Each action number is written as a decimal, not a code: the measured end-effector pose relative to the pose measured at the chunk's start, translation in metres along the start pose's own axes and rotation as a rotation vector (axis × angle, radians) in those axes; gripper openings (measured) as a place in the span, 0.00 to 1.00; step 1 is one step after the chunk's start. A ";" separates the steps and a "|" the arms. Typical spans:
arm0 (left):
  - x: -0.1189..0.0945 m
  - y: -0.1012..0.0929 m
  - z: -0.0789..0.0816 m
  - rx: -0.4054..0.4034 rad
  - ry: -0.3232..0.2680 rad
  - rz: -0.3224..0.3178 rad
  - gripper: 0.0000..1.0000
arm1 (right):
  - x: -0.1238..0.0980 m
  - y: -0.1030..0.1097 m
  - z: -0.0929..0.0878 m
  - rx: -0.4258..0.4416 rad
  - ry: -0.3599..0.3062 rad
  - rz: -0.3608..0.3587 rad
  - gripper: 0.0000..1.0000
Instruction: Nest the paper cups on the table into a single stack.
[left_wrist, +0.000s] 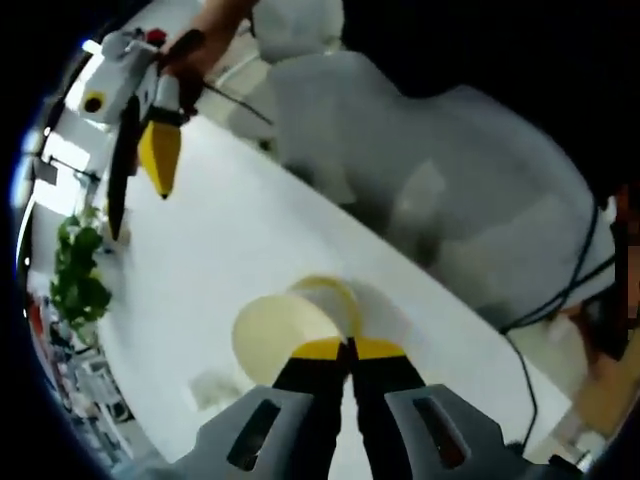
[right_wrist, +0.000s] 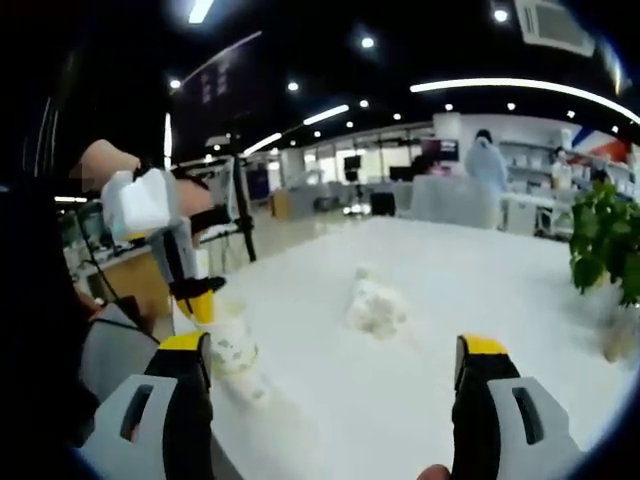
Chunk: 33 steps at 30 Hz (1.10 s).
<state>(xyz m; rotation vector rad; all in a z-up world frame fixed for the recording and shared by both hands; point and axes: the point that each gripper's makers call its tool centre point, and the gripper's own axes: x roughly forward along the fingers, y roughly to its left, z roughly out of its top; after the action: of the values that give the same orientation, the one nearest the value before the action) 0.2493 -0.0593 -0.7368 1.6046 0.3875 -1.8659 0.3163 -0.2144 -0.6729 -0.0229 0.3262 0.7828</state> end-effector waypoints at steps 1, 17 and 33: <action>0.001 0.000 0.000 0.000 -0.001 -0.002 0.00 | 0.000 0.000 0.000 0.001 -0.001 -0.001 1.00; 0.018 -0.002 -0.006 -0.022 0.032 -0.035 0.01 | 0.005 0.001 -0.002 0.021 -0.002 0.006 1.00; 0.031 -0.005 -0.006 -0.023 0.019 -0.042 0.02 | 0.004 -0.001 -0.005 0.036 -0.006 0.015 1.00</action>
<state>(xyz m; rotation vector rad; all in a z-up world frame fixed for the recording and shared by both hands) 0.2488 -0.0603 -0.7687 1.6113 0.4524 -1.8722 0.3179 -0.2133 -0.6786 0.0162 0.3350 0.7920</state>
